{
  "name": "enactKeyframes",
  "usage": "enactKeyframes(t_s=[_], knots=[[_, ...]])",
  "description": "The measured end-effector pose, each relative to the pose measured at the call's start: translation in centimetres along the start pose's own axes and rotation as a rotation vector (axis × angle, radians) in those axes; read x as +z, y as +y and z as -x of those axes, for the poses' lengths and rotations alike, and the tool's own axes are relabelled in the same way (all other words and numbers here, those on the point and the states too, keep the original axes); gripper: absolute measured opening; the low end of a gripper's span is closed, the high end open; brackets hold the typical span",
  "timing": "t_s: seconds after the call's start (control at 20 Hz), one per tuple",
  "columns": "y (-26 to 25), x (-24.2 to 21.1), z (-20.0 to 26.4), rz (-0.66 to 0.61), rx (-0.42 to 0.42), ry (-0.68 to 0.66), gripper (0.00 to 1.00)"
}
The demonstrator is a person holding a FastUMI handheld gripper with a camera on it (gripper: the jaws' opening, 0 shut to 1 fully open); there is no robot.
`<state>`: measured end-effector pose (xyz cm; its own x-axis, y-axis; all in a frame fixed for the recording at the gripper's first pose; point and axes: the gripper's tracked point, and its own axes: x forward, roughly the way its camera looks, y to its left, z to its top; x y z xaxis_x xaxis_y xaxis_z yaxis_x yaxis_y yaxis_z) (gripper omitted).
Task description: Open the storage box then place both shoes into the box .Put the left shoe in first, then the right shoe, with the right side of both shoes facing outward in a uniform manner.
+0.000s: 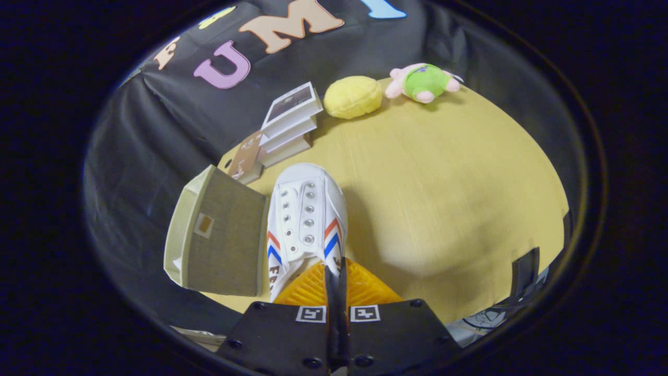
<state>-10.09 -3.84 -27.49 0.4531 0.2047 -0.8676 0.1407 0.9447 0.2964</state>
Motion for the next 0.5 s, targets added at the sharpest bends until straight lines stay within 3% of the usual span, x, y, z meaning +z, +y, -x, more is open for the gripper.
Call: enactKeyframes(t_s=[0.5], knots=[[9.7, 2.9, 3.1, -0.029, 0.056, -0.046, 0.03]])
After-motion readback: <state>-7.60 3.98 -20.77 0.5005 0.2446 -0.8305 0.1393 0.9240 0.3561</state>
